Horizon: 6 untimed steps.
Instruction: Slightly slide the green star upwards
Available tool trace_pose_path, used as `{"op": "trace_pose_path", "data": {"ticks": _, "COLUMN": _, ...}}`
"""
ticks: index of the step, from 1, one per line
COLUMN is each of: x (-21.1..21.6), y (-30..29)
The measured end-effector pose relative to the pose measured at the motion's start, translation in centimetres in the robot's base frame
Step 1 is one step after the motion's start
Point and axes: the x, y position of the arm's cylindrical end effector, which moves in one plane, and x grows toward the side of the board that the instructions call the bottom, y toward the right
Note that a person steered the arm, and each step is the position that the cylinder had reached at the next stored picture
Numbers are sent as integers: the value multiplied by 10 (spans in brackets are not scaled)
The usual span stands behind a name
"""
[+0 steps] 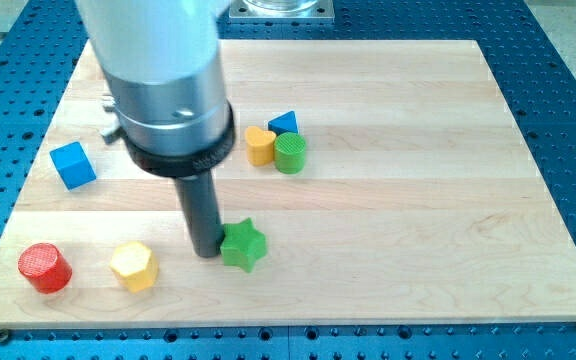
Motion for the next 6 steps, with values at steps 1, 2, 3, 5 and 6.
{"op": "trace_pose_path", "data": {"ticks": 1, "x": 1, "y": -60}}
{"op": "trace_pose_path", "data": {"ticks": 2, "x": 23, "y": -47}}
{"op": "trace_pose_path", "data": {"ticks": 3, "x": 27, "y": -17}}
{"op": "trace_pose_path", "data": {"ticks": 5, "x": 27, "y": -3}}
{"op": "trace_pose_path", "data": {"ticks": 6, "x": 28, "y": 13}}
